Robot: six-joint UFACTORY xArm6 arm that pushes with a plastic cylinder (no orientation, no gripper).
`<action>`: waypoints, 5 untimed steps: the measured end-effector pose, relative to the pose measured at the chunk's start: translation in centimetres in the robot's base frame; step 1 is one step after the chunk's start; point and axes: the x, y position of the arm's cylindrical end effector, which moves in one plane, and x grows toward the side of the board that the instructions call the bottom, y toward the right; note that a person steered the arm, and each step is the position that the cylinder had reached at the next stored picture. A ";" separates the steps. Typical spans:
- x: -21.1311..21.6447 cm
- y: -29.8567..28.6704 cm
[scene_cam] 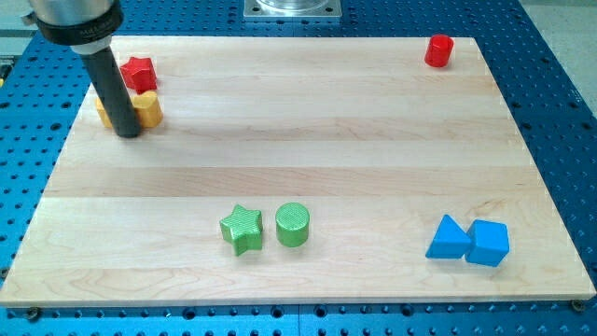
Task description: Drag the yellow heart to the left of the red circle
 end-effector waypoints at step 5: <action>-5.6 10.2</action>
